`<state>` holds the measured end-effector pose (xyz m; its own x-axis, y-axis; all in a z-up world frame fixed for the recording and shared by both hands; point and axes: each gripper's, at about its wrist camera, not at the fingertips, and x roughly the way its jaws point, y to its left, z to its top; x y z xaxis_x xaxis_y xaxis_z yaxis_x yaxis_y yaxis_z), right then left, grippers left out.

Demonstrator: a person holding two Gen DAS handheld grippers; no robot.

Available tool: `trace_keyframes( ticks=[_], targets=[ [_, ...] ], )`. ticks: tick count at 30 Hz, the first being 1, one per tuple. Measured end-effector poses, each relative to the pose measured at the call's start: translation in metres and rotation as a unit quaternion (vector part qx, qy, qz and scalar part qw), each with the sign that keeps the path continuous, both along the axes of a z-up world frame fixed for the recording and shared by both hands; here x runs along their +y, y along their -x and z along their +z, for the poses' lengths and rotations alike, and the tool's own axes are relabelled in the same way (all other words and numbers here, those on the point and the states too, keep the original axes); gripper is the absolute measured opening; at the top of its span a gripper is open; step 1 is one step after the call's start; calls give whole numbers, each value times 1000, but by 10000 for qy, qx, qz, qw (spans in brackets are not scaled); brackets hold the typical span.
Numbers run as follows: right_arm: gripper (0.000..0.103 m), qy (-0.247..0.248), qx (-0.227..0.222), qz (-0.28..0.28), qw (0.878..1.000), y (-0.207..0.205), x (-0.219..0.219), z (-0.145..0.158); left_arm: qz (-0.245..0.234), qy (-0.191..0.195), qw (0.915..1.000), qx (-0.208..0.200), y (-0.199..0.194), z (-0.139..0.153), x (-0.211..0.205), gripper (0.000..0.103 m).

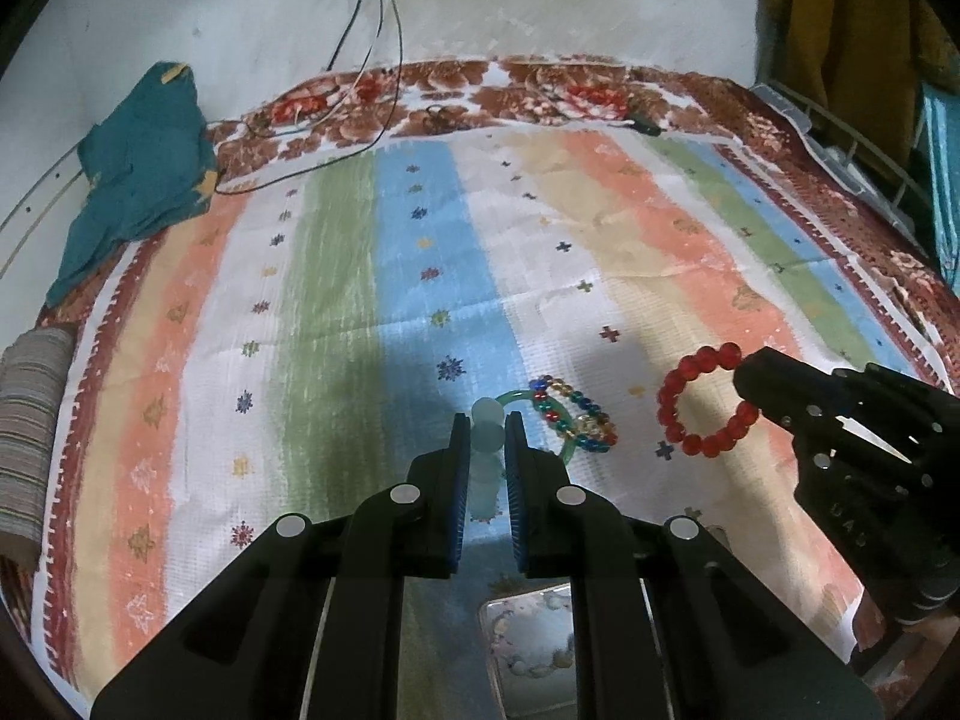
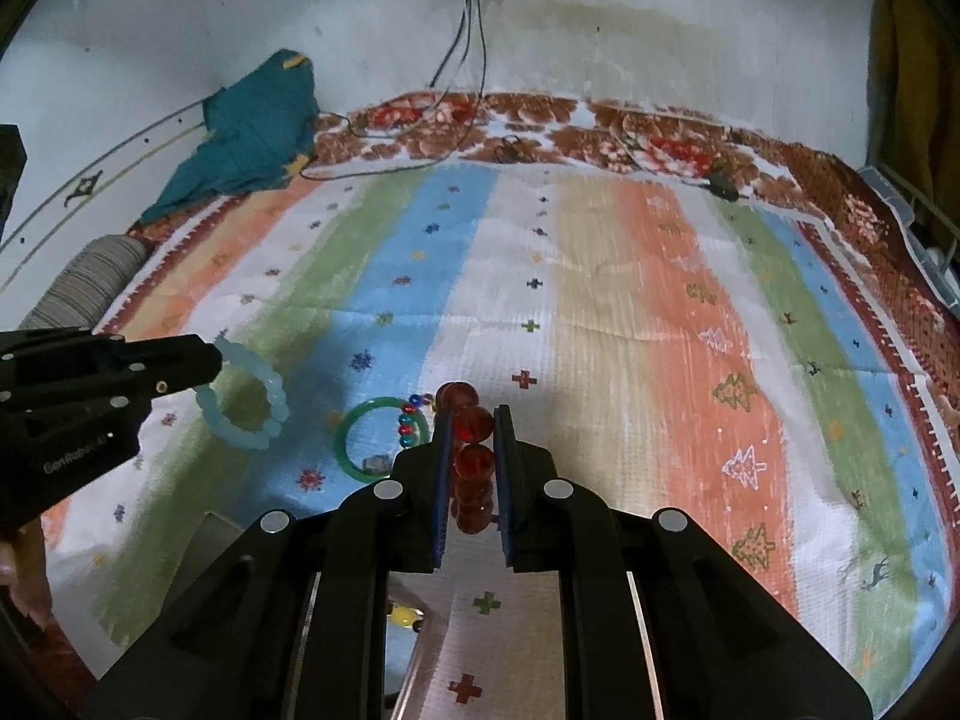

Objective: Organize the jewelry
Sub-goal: 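Lift both held bracelets and carry them over the silver tin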

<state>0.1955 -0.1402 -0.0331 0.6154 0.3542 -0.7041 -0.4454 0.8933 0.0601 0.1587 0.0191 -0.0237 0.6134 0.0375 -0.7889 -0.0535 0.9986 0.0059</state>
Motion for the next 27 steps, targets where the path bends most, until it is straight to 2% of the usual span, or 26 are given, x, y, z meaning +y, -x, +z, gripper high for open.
trace_keyframes(
  ticks=[3,14,27],
  targets=[
    [14,3,-184,-15,9998,8,0,7,-68,-19,9999,-79,6,5,-5,11],
    [14,-179,-391,115,9990,33,-4,25,-285,41,9988,-401,32,23,-19,11],
    [14,-316,-358,298,9984,54,-5,30,-393,170,9979,-484,57,30,-25,11]
  ],
)
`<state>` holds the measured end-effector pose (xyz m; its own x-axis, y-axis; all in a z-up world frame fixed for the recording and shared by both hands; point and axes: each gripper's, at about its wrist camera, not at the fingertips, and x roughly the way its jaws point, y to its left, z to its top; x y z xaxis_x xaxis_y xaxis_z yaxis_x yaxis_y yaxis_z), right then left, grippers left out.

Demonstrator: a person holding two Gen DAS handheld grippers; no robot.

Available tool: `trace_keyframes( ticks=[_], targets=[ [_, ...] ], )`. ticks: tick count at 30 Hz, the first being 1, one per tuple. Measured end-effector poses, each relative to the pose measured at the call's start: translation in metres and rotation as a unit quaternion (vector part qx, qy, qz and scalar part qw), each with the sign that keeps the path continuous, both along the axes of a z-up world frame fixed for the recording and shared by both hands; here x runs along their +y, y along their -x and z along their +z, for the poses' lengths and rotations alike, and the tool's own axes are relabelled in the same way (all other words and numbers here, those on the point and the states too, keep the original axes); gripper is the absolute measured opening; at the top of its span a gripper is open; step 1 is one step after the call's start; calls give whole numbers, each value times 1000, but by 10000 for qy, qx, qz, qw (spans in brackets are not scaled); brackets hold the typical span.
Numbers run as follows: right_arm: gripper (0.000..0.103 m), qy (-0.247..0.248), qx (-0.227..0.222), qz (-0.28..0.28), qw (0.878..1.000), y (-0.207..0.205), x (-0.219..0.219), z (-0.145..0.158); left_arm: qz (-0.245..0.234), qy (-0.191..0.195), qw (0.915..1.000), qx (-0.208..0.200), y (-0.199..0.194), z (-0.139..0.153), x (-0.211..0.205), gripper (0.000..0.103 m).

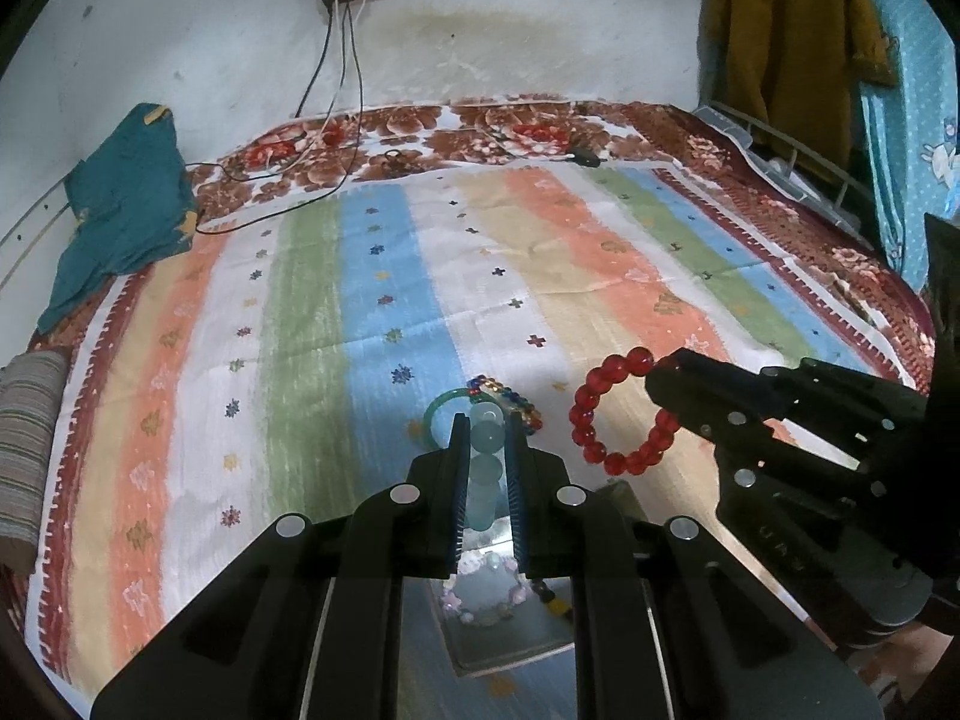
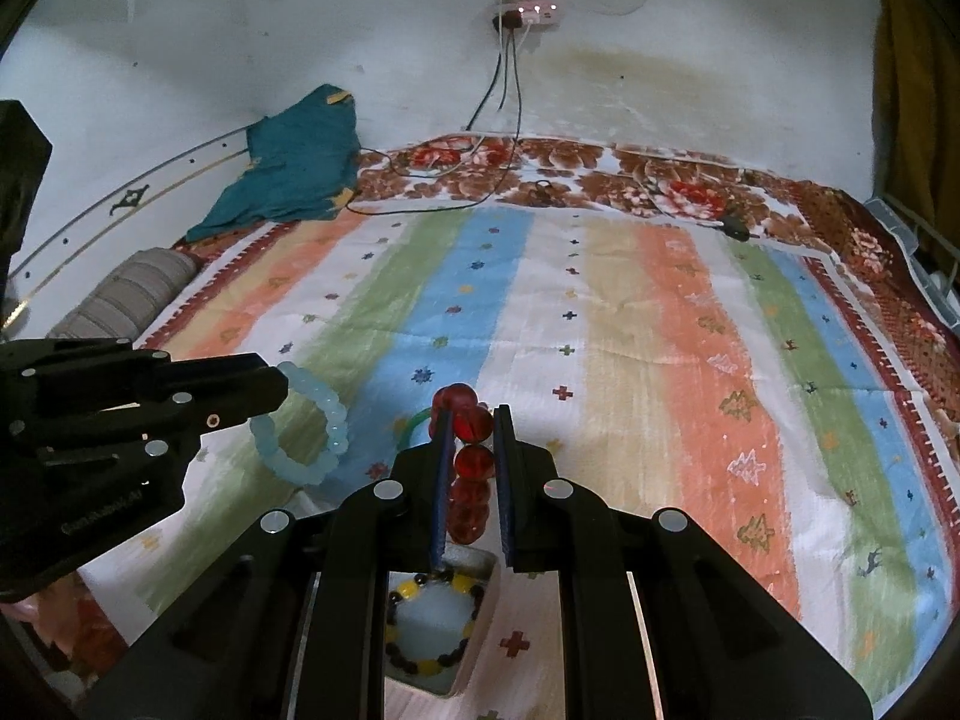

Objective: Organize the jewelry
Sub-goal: 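Lift both held bracelets and carry them over the silver tin, then open both grippers to drop the bracelets into the silver tin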

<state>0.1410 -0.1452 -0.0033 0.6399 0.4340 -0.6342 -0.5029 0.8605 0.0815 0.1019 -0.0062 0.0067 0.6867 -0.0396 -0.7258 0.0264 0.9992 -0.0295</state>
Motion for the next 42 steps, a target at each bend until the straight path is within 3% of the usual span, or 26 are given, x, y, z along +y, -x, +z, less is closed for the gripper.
trace_keyframes(
  ticks=[19,23,24,28,36,42],
  targets=[
    [14,-79,252,228,9994,36,-5,-4,-49,165,9997,-144,34,5,-8,11],
    [14,-84,403,286,9987,37,-6,-8,-55,135,9999,-16,37,2,-9,11],
    [14,-83,442,248,9987,37,-7,-10,-4,89,10000,32,37,0,-8,13],
    [37,-84,472,43,9988,30,-15,-10,182,-7,9998,18,38,0,-1,21],
    [38,12,635,-148,9979,14,-19,-20,434,90,9990,103,30,-2,12,34],
    [44,47,642,-90,9979,8,-13,-21,571,82,9981,237,19,-10,18,43]
  ],
)
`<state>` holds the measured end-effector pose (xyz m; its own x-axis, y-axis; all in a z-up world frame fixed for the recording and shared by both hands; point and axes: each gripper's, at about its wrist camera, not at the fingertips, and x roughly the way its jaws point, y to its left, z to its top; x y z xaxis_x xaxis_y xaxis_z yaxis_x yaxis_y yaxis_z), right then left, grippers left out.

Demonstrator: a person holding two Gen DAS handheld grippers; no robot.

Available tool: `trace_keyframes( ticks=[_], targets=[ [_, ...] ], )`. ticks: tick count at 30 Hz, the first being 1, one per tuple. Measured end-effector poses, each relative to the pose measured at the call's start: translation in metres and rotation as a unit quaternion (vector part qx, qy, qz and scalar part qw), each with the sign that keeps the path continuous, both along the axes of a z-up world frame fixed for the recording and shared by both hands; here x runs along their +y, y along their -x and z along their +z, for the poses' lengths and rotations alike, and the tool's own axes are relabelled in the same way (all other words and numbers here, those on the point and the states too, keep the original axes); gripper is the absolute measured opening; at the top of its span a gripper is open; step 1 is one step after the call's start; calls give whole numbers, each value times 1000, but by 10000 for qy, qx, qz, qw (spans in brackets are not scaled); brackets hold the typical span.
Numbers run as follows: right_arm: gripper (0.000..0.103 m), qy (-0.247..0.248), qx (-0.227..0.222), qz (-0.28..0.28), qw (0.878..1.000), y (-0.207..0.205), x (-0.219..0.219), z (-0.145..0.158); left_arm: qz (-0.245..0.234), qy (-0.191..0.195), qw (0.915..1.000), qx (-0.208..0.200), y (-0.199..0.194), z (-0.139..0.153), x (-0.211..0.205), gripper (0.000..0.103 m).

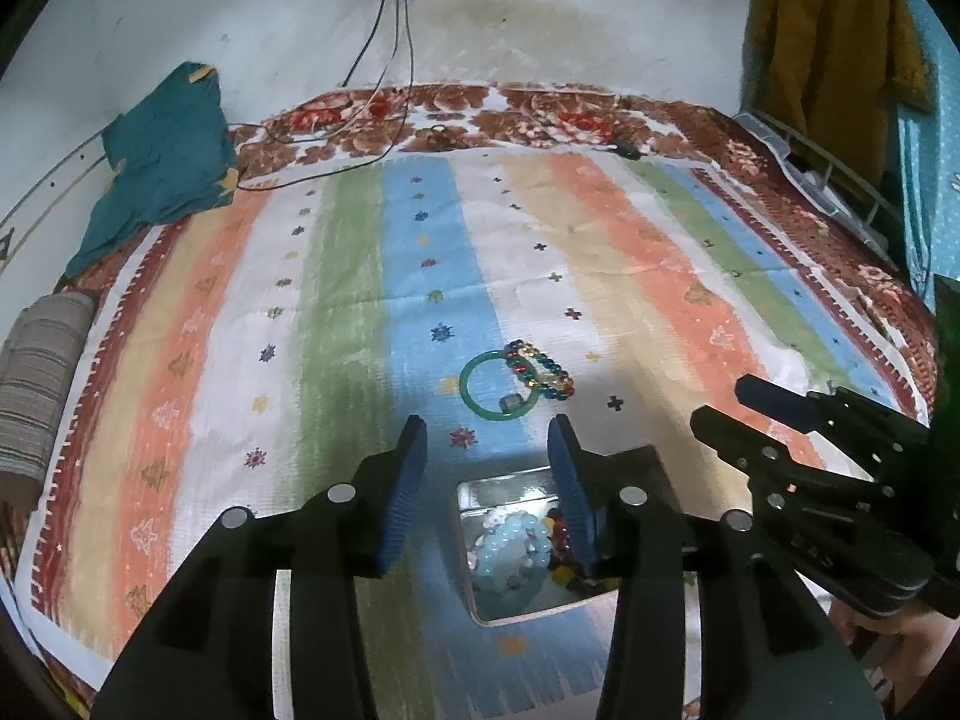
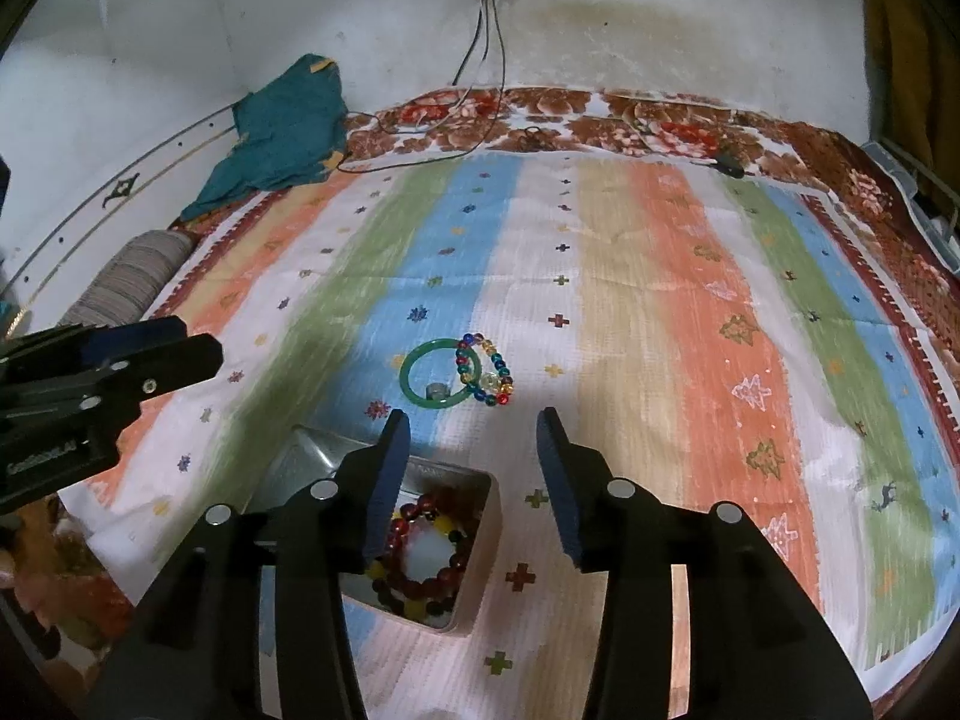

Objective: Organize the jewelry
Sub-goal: 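Open both grippers to drop the bracelets into the silver tin, then move both open grippers toward the green bangle and multicolour bracelet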

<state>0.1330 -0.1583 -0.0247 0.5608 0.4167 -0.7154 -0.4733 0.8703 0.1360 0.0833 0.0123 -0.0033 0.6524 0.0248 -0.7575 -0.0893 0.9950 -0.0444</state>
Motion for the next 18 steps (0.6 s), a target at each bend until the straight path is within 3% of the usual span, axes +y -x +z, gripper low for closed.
trace_keyframes(
  ticks=[10,18],
  targets=[
    [59,92,32,82,9999,-17,8,-4,218,58,9995,209,-24,-11,13,51],
    [62,131,153,-98,9997,-41,4,-12,181,-141,9990,387,-45,-20,16,55]
  ],
)
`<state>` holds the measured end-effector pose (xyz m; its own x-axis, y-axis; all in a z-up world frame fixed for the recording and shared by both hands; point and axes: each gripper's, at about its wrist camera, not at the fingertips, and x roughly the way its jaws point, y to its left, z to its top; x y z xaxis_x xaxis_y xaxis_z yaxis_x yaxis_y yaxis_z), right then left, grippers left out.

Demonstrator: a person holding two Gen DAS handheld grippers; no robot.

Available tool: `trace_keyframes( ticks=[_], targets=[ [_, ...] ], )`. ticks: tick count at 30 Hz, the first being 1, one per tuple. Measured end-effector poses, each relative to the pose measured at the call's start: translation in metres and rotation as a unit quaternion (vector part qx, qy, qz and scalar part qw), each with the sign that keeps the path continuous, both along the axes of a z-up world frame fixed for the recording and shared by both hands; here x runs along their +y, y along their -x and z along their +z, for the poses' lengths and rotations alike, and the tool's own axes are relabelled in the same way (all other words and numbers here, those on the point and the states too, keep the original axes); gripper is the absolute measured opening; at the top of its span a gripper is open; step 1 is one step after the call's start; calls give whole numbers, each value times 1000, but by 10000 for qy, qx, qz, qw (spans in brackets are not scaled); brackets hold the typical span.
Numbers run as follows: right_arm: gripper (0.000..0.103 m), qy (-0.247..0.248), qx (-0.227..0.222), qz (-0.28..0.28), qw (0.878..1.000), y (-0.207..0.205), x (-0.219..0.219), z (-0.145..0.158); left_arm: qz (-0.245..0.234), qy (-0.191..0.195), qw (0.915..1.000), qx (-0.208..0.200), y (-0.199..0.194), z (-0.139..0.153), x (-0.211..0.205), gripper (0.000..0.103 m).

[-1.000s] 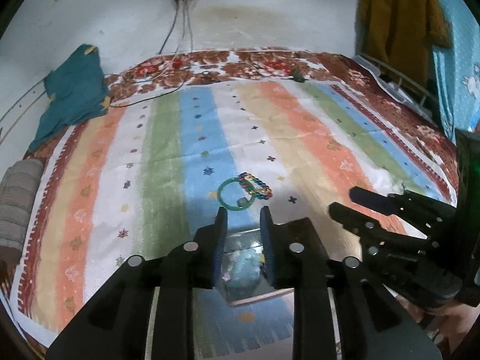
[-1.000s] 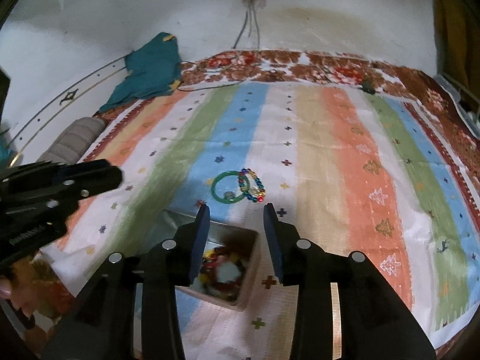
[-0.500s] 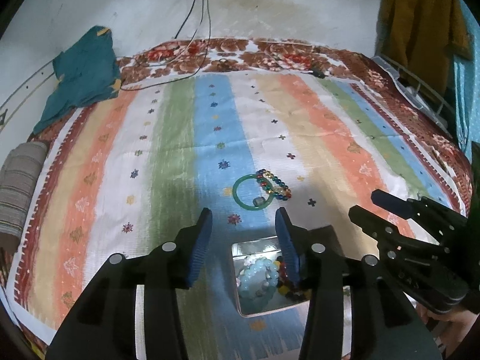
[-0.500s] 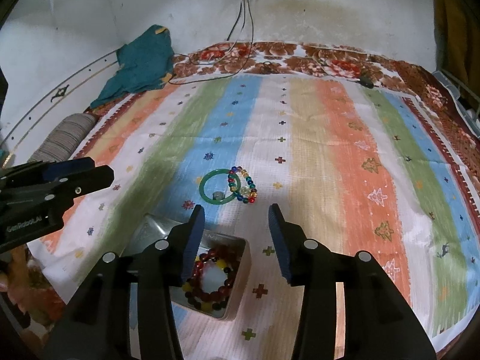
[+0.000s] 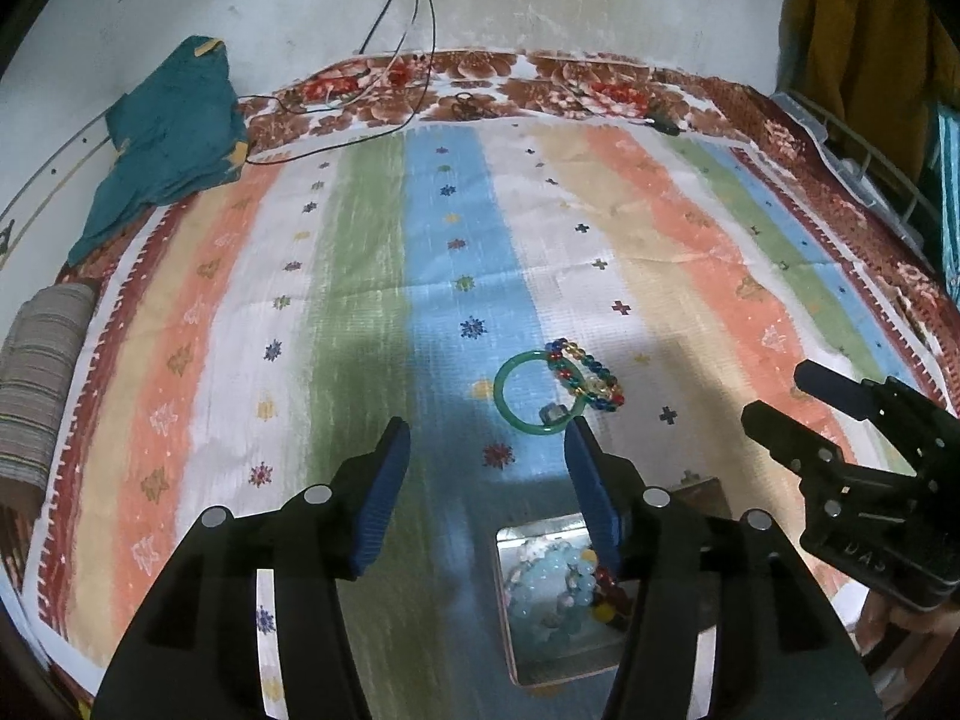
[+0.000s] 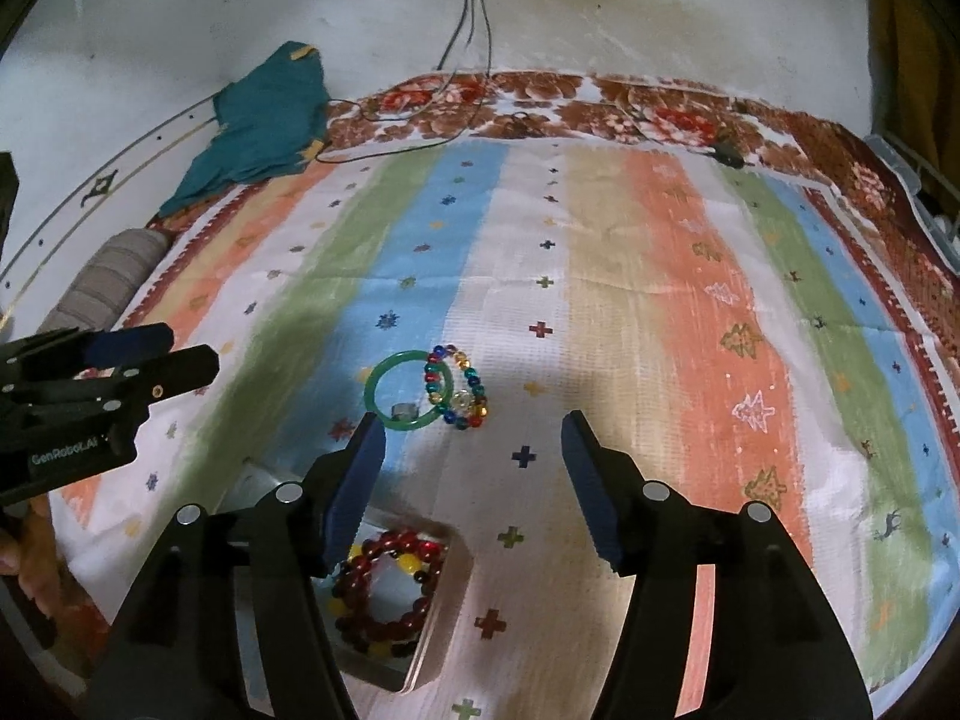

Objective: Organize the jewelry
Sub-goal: 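Move both open grippers toward the green bangle and multicolour bracelet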

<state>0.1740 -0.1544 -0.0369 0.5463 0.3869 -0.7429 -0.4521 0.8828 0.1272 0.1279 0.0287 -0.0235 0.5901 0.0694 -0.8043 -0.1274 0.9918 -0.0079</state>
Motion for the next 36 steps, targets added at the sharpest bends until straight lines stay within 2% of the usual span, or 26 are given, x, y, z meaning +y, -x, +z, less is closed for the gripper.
trace_keyframes(
  ticks=[9,17,23,32,36],
  targets=[
    [62,136,9,40,9999,-16,9,-5,-106,-107,9998,104,-17,-8,-4,57],
    [63,192,51,16,9998,-31,12,-10,-90,-129,9991,404,-39,-30,2,58],
    [63,228,86,10,9997,-41,15,-14,-105,-120,9988,472,-50,-36,5,58],
    [63,218,311,46,9993,-60,19,-28,-68,355,9963,774,-66,-57,18,59],
    [63,280,386,91,9988,-66,25,-35,-50,353,9956,868,-74,-66,21,59]
  ],
)
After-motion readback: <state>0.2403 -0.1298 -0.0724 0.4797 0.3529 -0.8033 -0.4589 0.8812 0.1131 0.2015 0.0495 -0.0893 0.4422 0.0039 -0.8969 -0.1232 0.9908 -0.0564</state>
